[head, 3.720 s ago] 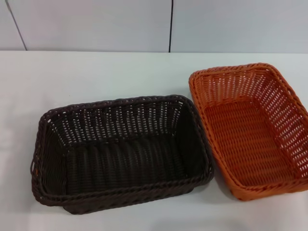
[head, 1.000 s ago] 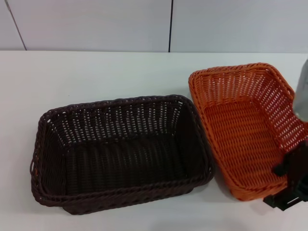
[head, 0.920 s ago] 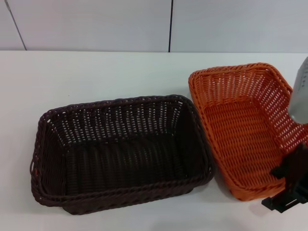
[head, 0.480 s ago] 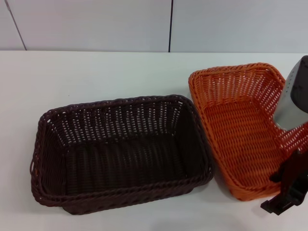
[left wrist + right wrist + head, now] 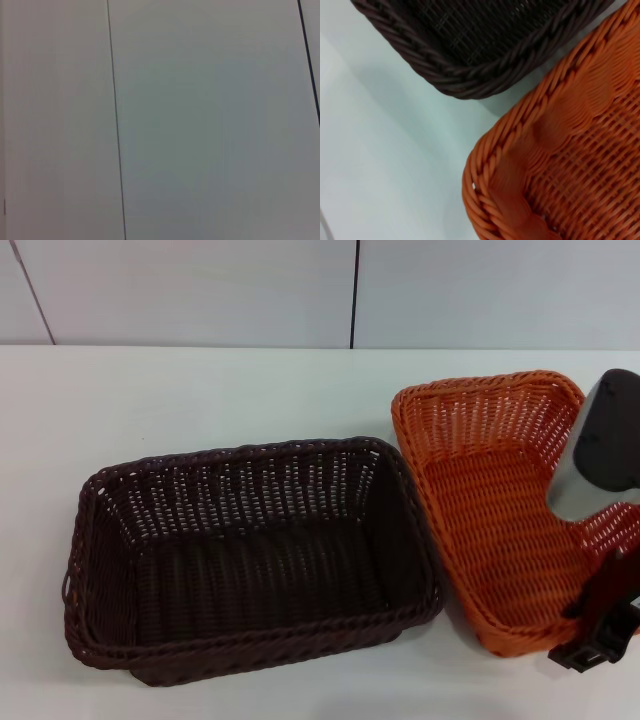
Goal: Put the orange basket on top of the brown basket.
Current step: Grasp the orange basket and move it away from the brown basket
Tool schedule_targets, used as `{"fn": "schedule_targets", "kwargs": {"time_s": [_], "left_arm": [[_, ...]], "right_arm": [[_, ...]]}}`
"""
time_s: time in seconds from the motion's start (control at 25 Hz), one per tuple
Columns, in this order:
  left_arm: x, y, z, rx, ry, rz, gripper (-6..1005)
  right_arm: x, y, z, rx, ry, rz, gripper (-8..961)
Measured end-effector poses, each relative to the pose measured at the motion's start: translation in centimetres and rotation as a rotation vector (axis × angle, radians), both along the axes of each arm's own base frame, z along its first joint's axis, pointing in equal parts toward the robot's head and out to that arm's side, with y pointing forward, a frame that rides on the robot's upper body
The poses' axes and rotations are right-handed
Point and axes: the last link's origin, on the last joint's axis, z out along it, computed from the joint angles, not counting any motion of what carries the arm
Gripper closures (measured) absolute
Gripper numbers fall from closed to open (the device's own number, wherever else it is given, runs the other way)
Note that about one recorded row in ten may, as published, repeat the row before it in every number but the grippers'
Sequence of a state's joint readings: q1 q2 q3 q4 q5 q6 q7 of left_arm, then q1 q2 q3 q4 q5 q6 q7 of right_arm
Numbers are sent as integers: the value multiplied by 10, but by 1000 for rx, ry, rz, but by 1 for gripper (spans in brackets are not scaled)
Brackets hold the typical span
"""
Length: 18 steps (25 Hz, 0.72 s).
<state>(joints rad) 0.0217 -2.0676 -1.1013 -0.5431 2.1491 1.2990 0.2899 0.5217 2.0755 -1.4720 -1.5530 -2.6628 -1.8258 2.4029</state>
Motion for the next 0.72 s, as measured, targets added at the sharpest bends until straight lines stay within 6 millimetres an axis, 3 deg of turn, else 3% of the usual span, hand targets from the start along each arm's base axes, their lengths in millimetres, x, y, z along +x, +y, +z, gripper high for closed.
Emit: {"fn": "schedule_targets", "kwargs": {"time_s": [0.04, 0.4, 0.72], "left_arm": [[0, 0, 0, -1, 1, 1, 267], [-2, -2, 1, 0, 9, 4, 267], [-2, 0, 2, -5, 19, 2, 268]], "right_arm": [[-1, -1, -3, -10, -6, 12, 237], [-14, -2, -3, 32, -27, 61, 658], [-38, 4, 14, 178, 23, 136, 750]]}}
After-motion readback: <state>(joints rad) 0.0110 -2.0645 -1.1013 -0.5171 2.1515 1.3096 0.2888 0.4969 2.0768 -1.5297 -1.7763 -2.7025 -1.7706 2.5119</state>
